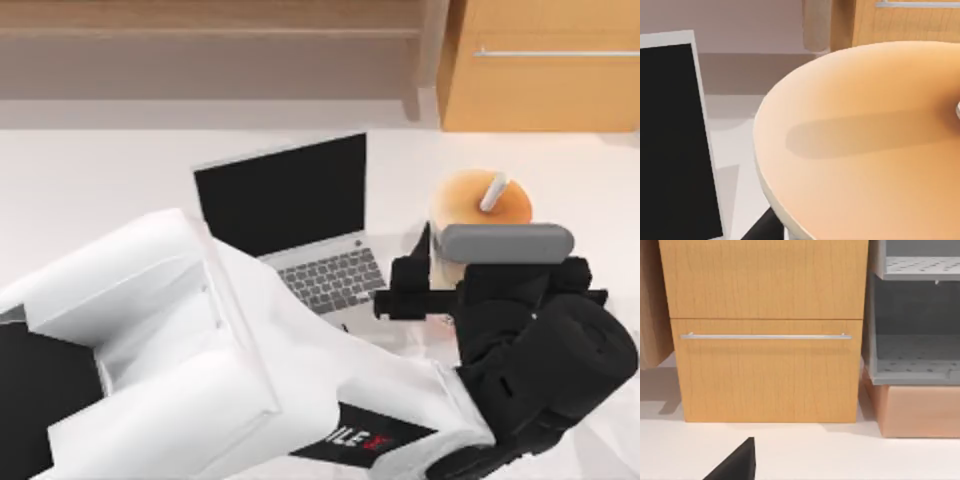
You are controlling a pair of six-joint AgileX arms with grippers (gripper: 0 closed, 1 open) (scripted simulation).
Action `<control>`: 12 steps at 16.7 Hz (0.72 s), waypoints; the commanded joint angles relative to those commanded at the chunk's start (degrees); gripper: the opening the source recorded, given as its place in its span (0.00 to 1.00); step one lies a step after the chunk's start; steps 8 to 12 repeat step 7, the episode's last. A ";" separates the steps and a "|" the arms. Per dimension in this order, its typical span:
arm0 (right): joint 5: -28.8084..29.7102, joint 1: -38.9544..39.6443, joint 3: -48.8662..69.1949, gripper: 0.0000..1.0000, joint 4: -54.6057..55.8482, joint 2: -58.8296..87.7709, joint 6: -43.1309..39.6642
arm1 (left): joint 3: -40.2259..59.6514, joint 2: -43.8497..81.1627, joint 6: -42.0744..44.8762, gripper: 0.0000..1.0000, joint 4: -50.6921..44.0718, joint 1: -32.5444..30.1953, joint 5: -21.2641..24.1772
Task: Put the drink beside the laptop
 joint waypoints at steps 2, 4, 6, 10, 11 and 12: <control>0.00 0.00 0.00 1.00 0.00 0.00 0.00 | 0.00 0.00 0.00 1.00 0.00 0.00 0.00; 0.00 0.00 0.00 1.00 0.00 0.00 0.00 | 0.00 0.00 0.00 1.00 0.00 0.00 0.00; 0.00 0.00 0.00 1.00 0.00 0.00 0.00 | 0.00 0.00 0.00 1.00 0.00 0.00 0.00; 0.00 0.00 0.00 1.00 0.00 0.00 0.00 | 0.00 0.00 0.00 1.00 0.00 0.00 0.00; 0.00 0.00 0.00 1.00 0.00 0.00 0.00 | 0.00 0.00 0.00 1.00 0.00 0.00 0.00; 0.00 0.00 0.00 1.00 0.00 0.00 0.00 | 0.00 0.00 0.00 1.00 0.00 0.00 0.00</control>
